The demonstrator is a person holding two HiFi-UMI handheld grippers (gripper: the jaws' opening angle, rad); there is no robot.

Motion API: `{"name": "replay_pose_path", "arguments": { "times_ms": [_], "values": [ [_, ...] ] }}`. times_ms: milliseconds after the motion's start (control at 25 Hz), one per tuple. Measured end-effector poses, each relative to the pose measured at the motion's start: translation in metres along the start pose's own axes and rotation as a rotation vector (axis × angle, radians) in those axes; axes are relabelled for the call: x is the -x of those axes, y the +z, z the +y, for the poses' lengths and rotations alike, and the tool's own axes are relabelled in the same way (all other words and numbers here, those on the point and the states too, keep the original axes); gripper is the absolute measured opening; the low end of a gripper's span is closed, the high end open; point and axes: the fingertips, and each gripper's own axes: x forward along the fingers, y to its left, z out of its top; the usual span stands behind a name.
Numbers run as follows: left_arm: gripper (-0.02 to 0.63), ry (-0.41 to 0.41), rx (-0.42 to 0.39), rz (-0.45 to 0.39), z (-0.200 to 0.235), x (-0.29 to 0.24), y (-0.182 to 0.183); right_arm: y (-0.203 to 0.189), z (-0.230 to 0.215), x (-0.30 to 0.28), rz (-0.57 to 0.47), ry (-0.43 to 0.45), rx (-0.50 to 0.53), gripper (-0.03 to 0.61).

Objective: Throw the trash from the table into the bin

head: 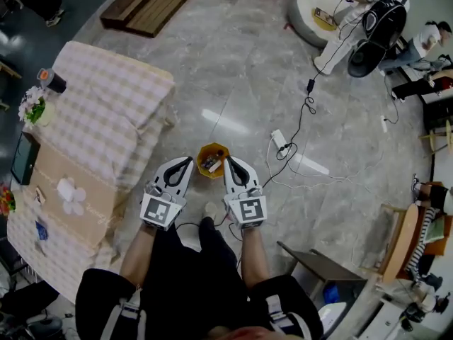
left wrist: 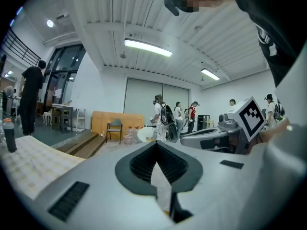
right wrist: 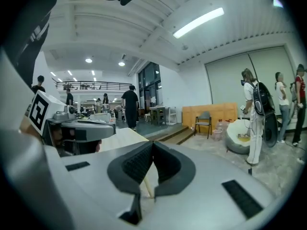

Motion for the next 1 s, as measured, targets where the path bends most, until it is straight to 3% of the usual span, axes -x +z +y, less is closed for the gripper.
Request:
{"name": "replay_pose_path", "arguments": {
  "times_ms": [160, 400, 800, 1000],
  "values": [
    [0.003, 0.094, -0.015, -0.001, -0.001, 0.014, 0.004, 0.019, 0.027, -0.007, -0.028, 0.145, 0.048, 0.006],
    [0.003, 0.338, -0.003, -0.037, 0.018, 0.075, 0.012, 0.022, 0.092, -0.017, -0.030, 0.381, 0.073, 0.006],
    [0.003, 0.729, 0.041, -0.014, 0.068, 0.254, -0.015, 0.011, 0.259, -0.028, -0.002, 0.686, 0.115, 0.006],
    [0.003, 0.847, 0.077, -0.004, 0.087, 0.341, -0.033, 0.006, 0.353, -0.033, 0.005, 0.802, 0.140, 0.006]
  ]
}}
